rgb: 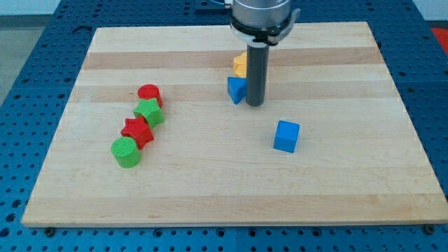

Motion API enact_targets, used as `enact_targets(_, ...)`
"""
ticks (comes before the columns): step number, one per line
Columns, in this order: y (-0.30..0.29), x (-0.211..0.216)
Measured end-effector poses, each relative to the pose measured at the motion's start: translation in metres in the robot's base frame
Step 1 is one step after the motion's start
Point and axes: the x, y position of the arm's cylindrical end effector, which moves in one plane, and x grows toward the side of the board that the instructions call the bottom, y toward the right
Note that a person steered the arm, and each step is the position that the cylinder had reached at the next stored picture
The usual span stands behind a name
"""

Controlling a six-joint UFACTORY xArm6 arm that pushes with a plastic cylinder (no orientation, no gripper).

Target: Push the blue cube closer to the blue triangle

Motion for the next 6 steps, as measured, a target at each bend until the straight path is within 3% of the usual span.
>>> enact_targets(2,0.128,0.003)
enact_targets(3,0.156,0.038)
enact_targets(4,0.144,0.081)
enact_targets(6,0.023,0.089)
